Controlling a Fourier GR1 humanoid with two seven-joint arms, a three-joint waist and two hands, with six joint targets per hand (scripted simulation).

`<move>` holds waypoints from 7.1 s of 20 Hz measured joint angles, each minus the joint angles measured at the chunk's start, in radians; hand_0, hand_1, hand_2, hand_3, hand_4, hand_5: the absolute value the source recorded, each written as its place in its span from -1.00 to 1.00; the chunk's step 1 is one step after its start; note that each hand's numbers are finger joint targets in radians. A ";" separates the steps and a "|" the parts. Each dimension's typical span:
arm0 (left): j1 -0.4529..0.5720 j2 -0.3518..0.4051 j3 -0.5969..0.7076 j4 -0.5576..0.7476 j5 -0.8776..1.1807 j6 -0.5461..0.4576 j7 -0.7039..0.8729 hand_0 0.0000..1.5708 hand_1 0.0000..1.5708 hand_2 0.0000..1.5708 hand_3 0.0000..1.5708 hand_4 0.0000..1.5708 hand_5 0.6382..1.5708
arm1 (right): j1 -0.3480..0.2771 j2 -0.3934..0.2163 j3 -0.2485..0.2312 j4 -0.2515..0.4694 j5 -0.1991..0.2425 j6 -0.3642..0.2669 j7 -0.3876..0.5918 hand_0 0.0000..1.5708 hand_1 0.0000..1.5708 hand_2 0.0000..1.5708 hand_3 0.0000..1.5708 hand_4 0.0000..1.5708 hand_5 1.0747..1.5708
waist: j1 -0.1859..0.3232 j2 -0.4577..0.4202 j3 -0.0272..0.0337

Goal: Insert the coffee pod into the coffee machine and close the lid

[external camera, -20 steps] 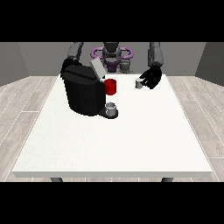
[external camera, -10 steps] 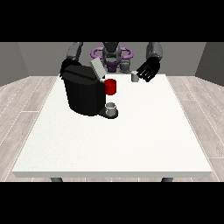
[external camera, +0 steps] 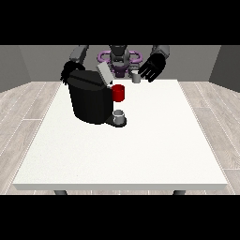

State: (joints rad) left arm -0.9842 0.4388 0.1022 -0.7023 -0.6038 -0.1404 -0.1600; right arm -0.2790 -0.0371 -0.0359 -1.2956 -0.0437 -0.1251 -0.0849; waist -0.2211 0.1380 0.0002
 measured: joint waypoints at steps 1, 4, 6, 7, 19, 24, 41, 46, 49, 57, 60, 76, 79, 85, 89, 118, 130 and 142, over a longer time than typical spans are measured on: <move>-0.018 0.009 0.008 0.004 0.001 -0.005 0.012 0.58 0.58 0.61 0.53 -0.39 1.00 | 0.004 0.005 0.008 -0.004 0.006 -0.003 -0.005 -1.00 -1.00 -1.00 -1.00 -0.36 1.00 | -0.009 0.005 -0.0002; -0.068 0.017 0.022 0.013 0.004 -0.009 0.032 0.60 0.60 0.68 0.60 -0.38 1.00 | -0.033 -0.003 0.007 -0.025 0.012 -0.011 0.027 -1.00 -1.00 -1.00 -1.00 -0.35 1.00 | -0.033 0.028 -0.0001; -0.088 0.023 0.029 0.023 0.002 -0.006 0.041 0.64 0.64 0.71 0.62 -0.34 1.00 | -0.031 0.000 0.020 -0.044 0.014 -0.006 0.033 -1.00 -1.00 -1.00 -1.00 -0.30 1.00 | -0.053 0.036 -0.0002; -0.095 0.017 0.027 0.023 0.001 -0.008 0.043 0.63 0.63 0.70 0.61 -0.34 1.00 | -0.030 0.001 0.021 -0.045 0.018 -0.011 0.037 -1.00 -1.00 -1.00 -1.00 -0.31 1.00 | -0.055 0.038 -0.0002; -0.158 0.014 0.031 0.052 -0.023 0.010 0.050 0.66 0.66 0.69 0.56 -0.36 1.00 | -0.057 -0.006 0.010 -0.081 0.026 -0.027 0.048 -1.00 -1.00 -1.00 -1.00 -0.35 1.00 | -0.083 0.098 0.0000; -0.169 0.003 0.028 0.064 -0.026 -0.006 0.059 0.60 0.60 0.65 0.54 -0.35 1.00 | -0.041 0.000 0.012 -0.086 0.025 -0.032 0.056 -1.00 -1.00 -1.00 -1.00 -0.37 1.00 | -0.083 0.088 0.0000; -0.180 -0.010 0.017 0.076 -0.054 -0.003 0.037 0.56 0.56 0.62 0.53 -0.38 1.00 | -0.046 -0.008 -0.021 -0.086 0.005 -0.033 0.028 -1.00 -1.00 -1.00 -1.00 -0.45 1.00 | -0.065 0.116 0.0006; -0.179 -0.016 0.019 0.080 -0.057 -0.005 0.038 0.55 0.55 0.61 0.49 -0.39 1.00 | -0.028 -0.006 -0.022 -0.074 0.004 -0.028 0.001 -1.00 -1.00 -1.00 -1.00 -0.44 1.00 | -0.065 0.122 0.0009; -0.189 0.004 0.029 0.093 -0.056 -0.015 0.025 0.54 0.54 0.58 0.43 -0.41 1.00 | -0.034 0.002 -0.007 -0.095 0.014 -0.038 0.015 -1.00 -1.00 -1.00 -1.00 -0.47 1.00 | -0.073 0.136 0.0015; -0.192 -0.018 0.016 0.088 -0.077 0.000 0.040 0.38 0.38 0.44 0.22 -0.49 1.00 | -0.046 -0.003 -0.021 -0.078 0.009 -0.042 0.016 -1.00 -1.00 -1.00 -1.00 -0.44 1.00 | -0.063 0.132 0.0012; -0.185 -0.014 0.011 0.091 -0.084 -0.005 0.029 0.34 0.34 0.42 0.21 -0.54 1.00 | -0.032 0.007 -0.015 -0.081 0.016 -0.052 0.009 -1.00 -1.00 -1.00 -1.00 -0.45 1.00 | -0.059 0.125 0.0011; -0.195 0.039 -0.026 0.091 -0.137 -0.066 -0.030 -1.00 -1.00 -1.00 -1.00 -1.00 1.00 | -0.039 -0.001 -0.026 -0.075 0.009 -0.050 0.007 -1.00 -1.00 -1.00 -1.00 -0.56 1.00 | -0.054 0.135 0.0019; -0.190 0.035 -0.033 0.089 -0.146 -0.072 -0.035 -1.00 -1.00 -1.00 -1.00 -1.00 1.00 | -0.038 -0.003 -0.032 -0.058 0.012 -0.055 0.001 -1.00 -1.00 -1.00 -1.00 -0.51 1.00 | -0.042 0.130 0.0011; -0.168 0.001 -0.041 0.081 -0.159 -0.070 -0.011 -1.00 -1.00 -1.00 -1.00 -1.00 1.00 | -0.024 -0.005 -0.036 -0.036 0.012 -0.055 -0.002 -1.00 -1.00 -1.00 -1.00 -0.54 1.00 | -0.024 0.084 0.0002; -0.153 -0.019 -0.042 0.068 -0.162 -0.073 0.007 -1.00 -1.00 -1.00 -1.00 -1.00 1.00 | 0.002 -0.001 -0.040 -0.022 0.006 -0.054 -0.012 -1.00 -1.00 -1.00 -1.00 -0.51 1.00 | -0.012 0.045 0.0002; 0.372 -0.368 0.258 -0.027 0.336 -0.132 -0.073 -1.00 -1.00 -1.00 -1.00 -1.00 1.00 | 0.113 -0.141 -0.054 -0.158 -0.061 0.113 0.111 -1.00 -1.00 -1.00 -1.00 -1.00 1.00 | 0.280 -0.380 -0.0005; 0.523 -0.418 0.198 -0.247 0.456 -0.166 -0.038 -1.00 -1.00 -1.00 -1.00 -0.87 1.00 | 0.012 -0.147 -0.005 -0.131 -0.002 0.151 0.107 -1.00 -1.00 -1.00 -1.00 -1.00 1.00 | 0.360 -0.313 -0.0002; 0.656 -0.431 0.108 -0.505 0.557 -0.130 0.056 -1.00 -1.00 -1.00 -1.00 -1.00 1.00 | -0.135 -0.135 -0.057 0.034 -0.019 0.162 0.098 -1.00 -1.00 -1.00 -1.00 -1.00 1.00 | 0.384 -0.207 -0.0001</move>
State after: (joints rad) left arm -0.3284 0.0080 0.2098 -1.2078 -0.0464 -0.2702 -0.1045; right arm -0.4142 -0.1717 -0.0925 -1.2611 -0.0632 0.0373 0.0135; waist 0.1628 -0.0688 0.0001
